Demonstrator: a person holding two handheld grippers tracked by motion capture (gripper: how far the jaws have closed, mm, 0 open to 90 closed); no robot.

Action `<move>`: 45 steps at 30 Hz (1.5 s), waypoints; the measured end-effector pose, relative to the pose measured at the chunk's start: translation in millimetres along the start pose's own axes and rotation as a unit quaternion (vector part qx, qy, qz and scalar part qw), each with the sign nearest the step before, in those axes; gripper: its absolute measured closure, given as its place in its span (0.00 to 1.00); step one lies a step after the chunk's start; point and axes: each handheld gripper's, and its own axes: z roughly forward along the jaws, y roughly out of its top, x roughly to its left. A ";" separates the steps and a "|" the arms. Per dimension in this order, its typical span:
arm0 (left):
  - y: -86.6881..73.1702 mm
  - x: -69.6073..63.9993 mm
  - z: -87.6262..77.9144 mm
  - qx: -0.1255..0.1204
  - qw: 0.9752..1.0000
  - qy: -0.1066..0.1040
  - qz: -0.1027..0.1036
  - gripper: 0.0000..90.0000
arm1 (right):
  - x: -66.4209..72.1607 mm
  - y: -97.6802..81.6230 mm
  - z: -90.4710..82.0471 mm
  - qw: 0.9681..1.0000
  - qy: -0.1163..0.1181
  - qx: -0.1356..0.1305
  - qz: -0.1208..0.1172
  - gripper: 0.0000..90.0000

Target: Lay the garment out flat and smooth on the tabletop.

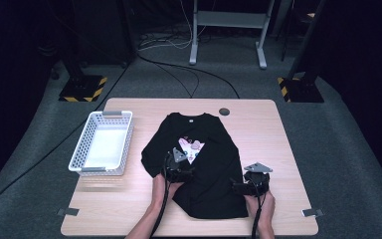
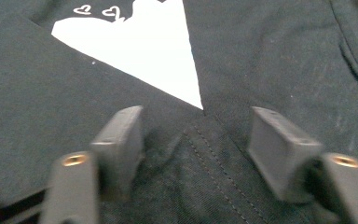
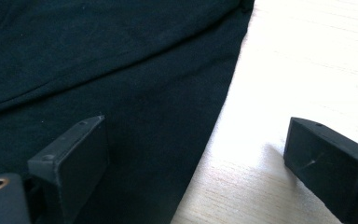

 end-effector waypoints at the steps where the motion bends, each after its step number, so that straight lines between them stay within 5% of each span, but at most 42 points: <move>1: -0.6 0.2 -0.7 -0.002 1.000 -0.003 -0.001 0.50 | 0.0 0.0 -0.1 1.000 0.000 0.000 0.000 0.07; 6: -5.2 -0.5 -4.5 -0.010 1.000 -0.015 0.012 0.70 | 0.1 -0.1 -0.2 1.000 0.001 -0.001 -0.001 0.08; 14: -9.0 1.4 -7.4 -0.015 0.999 -0.037 -0.001 0.90 | 0.1 -0.1 -0.3 1.000 0.001 -0.001 -0.001 0.08; 22: -12.7 4.5 -11.9 -0.014 0.999 -0.049 -0.015 0.93 | 0.0 -0.2 -0.4 1.000 0.002 -0.002 -0.001 0.08; 45: -17.0 4.3 -26.2 -0.008 0.999 -0.052 0.000 0.93 | -0.1 -0.2 -0.5 1.000 0.004 -0.002 -0.001 0.09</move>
